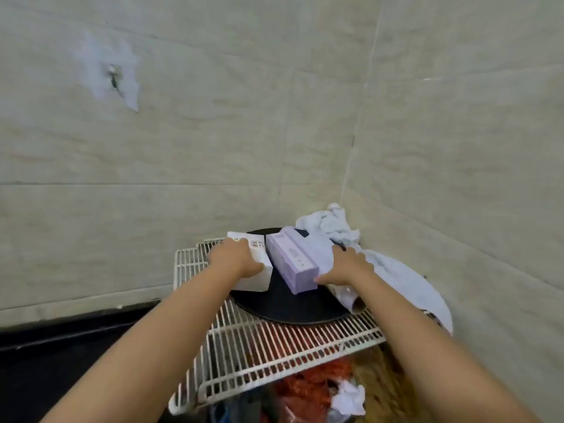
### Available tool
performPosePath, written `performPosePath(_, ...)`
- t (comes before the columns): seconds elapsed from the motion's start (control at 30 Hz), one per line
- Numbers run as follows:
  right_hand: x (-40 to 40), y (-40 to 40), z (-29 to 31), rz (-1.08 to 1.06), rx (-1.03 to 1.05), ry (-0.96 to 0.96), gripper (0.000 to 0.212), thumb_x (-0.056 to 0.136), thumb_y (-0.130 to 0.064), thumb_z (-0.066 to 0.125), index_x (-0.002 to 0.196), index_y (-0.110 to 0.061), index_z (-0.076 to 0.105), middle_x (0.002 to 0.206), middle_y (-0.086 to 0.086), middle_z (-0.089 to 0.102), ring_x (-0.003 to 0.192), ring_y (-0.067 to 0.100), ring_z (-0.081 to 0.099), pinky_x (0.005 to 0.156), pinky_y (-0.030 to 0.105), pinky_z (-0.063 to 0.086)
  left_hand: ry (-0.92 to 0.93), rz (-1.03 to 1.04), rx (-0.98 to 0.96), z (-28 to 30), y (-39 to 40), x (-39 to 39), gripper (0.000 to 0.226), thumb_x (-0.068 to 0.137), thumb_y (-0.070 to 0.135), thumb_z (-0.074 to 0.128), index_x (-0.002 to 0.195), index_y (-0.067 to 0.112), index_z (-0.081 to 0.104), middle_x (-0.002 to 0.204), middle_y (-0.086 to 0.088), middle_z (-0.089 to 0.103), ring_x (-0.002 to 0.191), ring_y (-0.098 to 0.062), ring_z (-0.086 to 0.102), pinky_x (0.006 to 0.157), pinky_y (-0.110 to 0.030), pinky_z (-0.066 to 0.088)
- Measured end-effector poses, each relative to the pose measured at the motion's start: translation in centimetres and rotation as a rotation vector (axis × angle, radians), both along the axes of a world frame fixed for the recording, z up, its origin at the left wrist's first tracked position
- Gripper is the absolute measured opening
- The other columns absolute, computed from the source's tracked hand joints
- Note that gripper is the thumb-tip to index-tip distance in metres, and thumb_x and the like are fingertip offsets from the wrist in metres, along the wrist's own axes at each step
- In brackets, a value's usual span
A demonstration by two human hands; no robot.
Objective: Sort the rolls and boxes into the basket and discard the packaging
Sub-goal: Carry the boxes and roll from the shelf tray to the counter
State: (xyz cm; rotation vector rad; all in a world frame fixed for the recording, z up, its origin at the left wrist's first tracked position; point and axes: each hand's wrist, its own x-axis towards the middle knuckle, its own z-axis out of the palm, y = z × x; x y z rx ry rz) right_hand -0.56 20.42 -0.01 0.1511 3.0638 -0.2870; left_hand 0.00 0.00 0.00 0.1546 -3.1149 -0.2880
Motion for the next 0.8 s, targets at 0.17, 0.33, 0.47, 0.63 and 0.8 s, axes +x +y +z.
performPosePath(0.17, -4.0, 1.2, -1.9, 0.012, -0.020, -0.186, 0.113, 0.062, -0.048, 0.074, 0.144, -0.022, 0.002, 0.144, 0.017, 0.029, 0.128, 0.033, 0.037, 0.101, 0.042, 0.042, -0.140, 0.168, 0.129, -1.7, 1.1, -2.8, 0.092, 0.077, 0.070, 0.049, 0.148, 0.021, 0.016, 0.151, -0.010, 0.032, 0.136, -0.031, 0.035, 0.107, -0.041, 0.038)
performPosePath(0.33, -7.0, 2.5, -0.5, 0.038, -0.137, -0.129, 0.087, 0.066, -0.030, 0.073, 0.135, -0.006, 0.025, 0.117, 0.014, 0.054, 0.103, 0.028, 0.055, 0.074, 0.033, 0.048, -0.166, 0.256, 0.069, -0.6, 2.7, -5.9, 0.096, 0.070, 0.061, 0.060, 0.147, 0.024, 0.016, 0.148, -0.014, 0.032, 0.135, -0.033, 0.033, 0.103, -0.043, 0.042)
performPosePath(0.47, -6.8, 3.2, -0.9, 0.039, -0.171, -0.117, 0.029, 0.064, -0.029, 0.068, 0.063, -0.013, 0.044, 0.066, 0.001, 0.048, 0.059, 0.016, 0.047, 0.046, 0.026, 0.032, -0.213, 0.341, 0.096, -0.7, 3.4, -6.7, 0.098, 0.070, 0.049, 0.065, 0.148, 0.030, 0.009, 0.148, -0.018, 0.027, 0.135, -0.035, 0.030, 0.103, -0.042, 0.039)
performPosePath(0.63, -6.3, 3.6, -2.3, 0.034, -0.218, -0.106, 0.036, 0.066, -0.032, 0.068, 0.059, -0.016, 0.037, 0.062, -0.001, 0.042, 0.054, 0.012, 0.041, 0.045, 0.025, 0.027, -0.189, 0.355, 0.176, -1.6, 3.2, -6.9, 0.092, 0.068, 0.041, 0.069, 0.143, 0.033, 0.017, 0.140, -0.019, 0.034, 0.127, -0.038, 0.038, 0.093, -0.043, 0.047)
performPosePath(0.8, -5.8, 4.5, -1.3, 0.020, -0.272, 0.037, 0.032, 0.065, -0.037, 0.069, 0.075, -0.015, 0.046, 0.066, -0.002, 0.046, 0.065, 0.019, 0.049, 0.045, 0.025, 0.029, -0.100, 0.287, 0.268, -1.3, 2.4, -6.7, 0.079, 0.063, 0.035, 0.072, 0.131, 0.023, 0.033, 0.126, -0.018, 0.052, 0.116, -0.037, 0.050, 0.079, -0.038, 0.050)
